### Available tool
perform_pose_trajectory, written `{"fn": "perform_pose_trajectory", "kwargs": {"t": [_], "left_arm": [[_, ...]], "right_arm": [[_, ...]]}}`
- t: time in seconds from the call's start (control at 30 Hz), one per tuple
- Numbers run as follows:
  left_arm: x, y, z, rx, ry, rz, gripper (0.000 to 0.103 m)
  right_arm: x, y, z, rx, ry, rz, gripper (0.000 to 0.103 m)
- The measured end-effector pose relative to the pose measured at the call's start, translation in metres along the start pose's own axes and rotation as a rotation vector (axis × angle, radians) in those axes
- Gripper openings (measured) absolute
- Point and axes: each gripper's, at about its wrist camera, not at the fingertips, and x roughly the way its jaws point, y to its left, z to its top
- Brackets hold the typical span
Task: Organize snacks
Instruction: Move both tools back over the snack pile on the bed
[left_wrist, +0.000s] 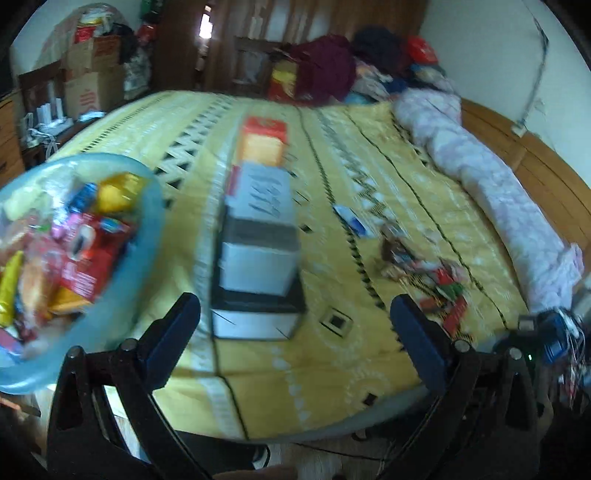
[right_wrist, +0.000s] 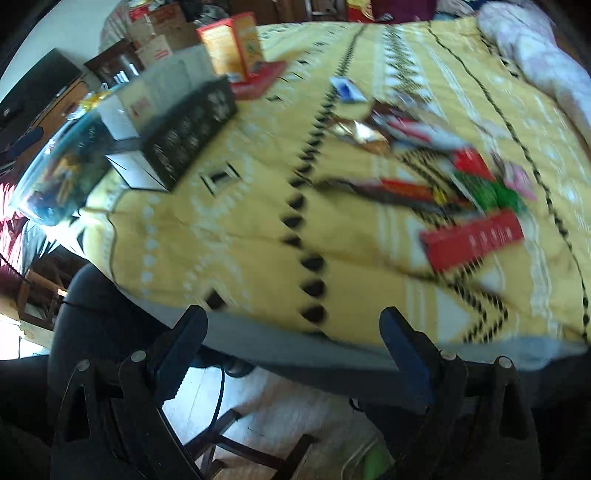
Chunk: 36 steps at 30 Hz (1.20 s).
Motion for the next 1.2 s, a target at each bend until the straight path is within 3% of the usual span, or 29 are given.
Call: {"fn": "perform_pose_trajectory", "kwargs": {"t": [0.2,0.33,0.4,0.6,0.87,1.2], "left_arm": [[0.054,-0.059,-0.044,0.119,0.205,-0.058,0.103],[0.087,-0.072,-0.071,0.046,0.394,-0.109,0.103],[0.095,-0.074,-0.082,0.012,0.443,-0.11,0.103],[0.097,-0.089,-0.075,0.054,0.45,-0.036,0.103],[0.115,-0.107,-0.055,-0.026,0.44,-0.11,0.103],[0.115,-0.146,-0.049,0.186,0.397,-0.087,0.103]], "right_arm": [[0.012,-0.046,-0.039,0.11,0.07,0.062,0.096],[0.016,-0.071,-0.054,0.188,0.077,0.116,0.096],[0.014,-0.081,-0.056,0.225,0.059,0.155,0.096],[0.011,-0.098,-0.056,0.285,0.013,0.263,0.099],[0.011,-0.117,-0.057,0.379,-0.005,0.419,0.102],[-0.008,-0.141,-0.052,0.462,-0.112,0.416,0.103]]}}
